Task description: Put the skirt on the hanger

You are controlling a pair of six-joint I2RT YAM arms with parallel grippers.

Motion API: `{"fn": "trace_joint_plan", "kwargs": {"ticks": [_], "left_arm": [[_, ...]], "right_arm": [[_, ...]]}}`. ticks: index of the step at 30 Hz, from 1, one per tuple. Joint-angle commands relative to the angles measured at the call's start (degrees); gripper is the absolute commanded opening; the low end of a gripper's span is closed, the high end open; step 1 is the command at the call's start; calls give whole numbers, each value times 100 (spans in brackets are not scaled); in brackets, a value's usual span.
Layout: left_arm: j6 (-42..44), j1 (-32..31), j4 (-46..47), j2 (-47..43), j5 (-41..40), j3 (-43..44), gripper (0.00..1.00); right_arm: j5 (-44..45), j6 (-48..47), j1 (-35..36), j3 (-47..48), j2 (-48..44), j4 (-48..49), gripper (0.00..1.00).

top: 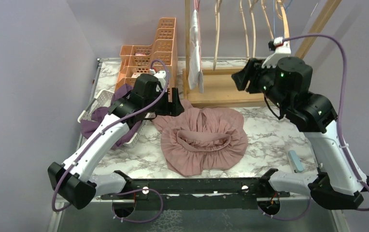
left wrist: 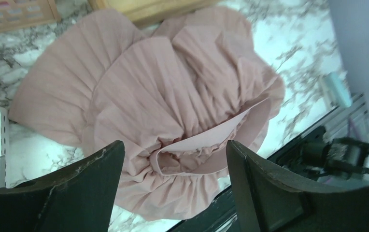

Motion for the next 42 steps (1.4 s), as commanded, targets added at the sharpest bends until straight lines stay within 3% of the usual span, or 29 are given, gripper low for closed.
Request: {"fn": "trace_joint_plan", "kwargs": {"ticks": [1, 9, 13, 23, 28, 32, 38, 42], "left_arm": [[64, 24, 642, -531, -425, 126, 85], [-59, 24, 1190, -824, -245, 42, 91], [-124, 22, 1236, -807, -127, 57, 91], [-347, 26, 1350, -772, 252, 37, 91], [-452, 24, 1362, -763, 485, -27, 91], [-545, 24, 1380, -810, 504, -104, 91], [-552, 24, 1387, -859, 532, -141, 91], [-558, 24, 1385, -868, 527, -171, 91]], "right_arm": [[952, -130, -21, 1223, 597, -331, 59], [2623, -1595, -29, 2535, 1420, 538, 63], [2895, -2283, -399, 2791, 1706, 1241, 66], [1745, -2134, -2213, 3973, 2546, 1184, 72], [498, -1395, -3652, 3964, 2645, 928, 62], [-773, -964, -4386, 3796, 2745, 779, 60], [-2170, -928, -4581, 3708, 3036, 576, 62], [-2480, -941, -4582, 3730, 3265, 512, 65]]}}
